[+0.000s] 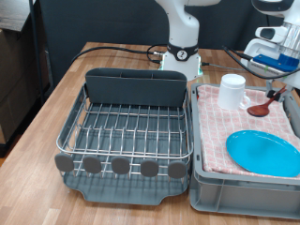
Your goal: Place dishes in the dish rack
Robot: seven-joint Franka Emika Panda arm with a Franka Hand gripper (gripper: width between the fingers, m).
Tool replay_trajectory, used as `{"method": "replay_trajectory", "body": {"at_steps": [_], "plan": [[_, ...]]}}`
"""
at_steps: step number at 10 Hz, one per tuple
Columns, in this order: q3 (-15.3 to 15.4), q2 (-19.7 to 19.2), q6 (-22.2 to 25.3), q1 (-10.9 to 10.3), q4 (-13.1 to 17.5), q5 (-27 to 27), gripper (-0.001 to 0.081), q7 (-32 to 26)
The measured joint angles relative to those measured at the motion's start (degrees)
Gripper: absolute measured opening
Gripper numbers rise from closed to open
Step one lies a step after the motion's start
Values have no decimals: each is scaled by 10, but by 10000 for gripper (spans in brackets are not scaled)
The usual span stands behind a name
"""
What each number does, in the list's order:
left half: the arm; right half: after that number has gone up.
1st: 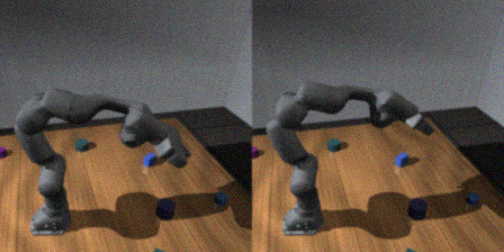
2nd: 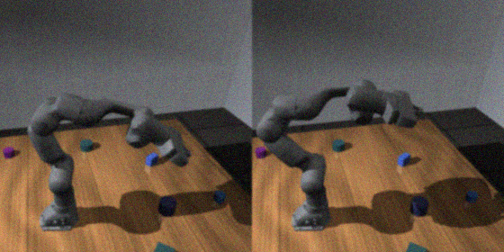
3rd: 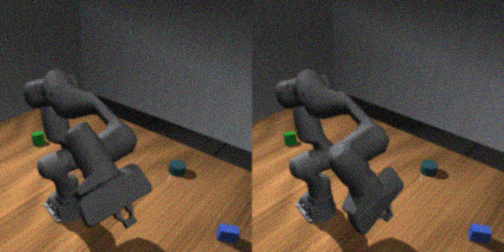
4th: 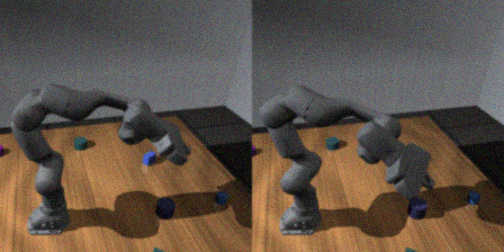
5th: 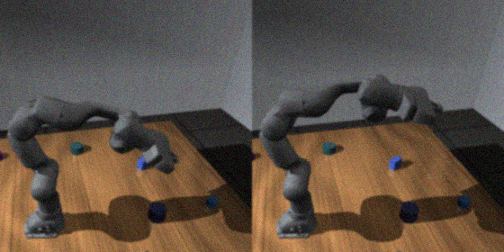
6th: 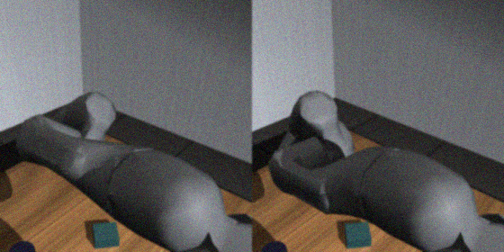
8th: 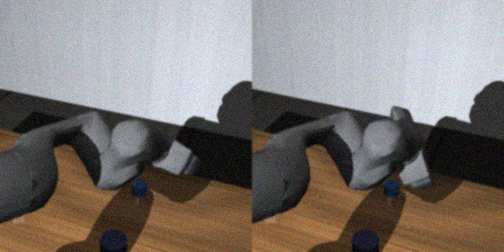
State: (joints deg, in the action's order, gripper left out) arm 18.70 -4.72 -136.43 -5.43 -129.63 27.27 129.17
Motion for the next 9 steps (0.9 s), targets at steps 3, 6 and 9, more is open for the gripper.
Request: {"method": "replay_trajectory", "body": {"at_steps": [3,6,9], "plan": [[-17,57,34,1,-43,-2,87,83],[-39,111,76,4,-80,-49,87,110],[-68,167,67,6,-130,-91,87,119]]}}
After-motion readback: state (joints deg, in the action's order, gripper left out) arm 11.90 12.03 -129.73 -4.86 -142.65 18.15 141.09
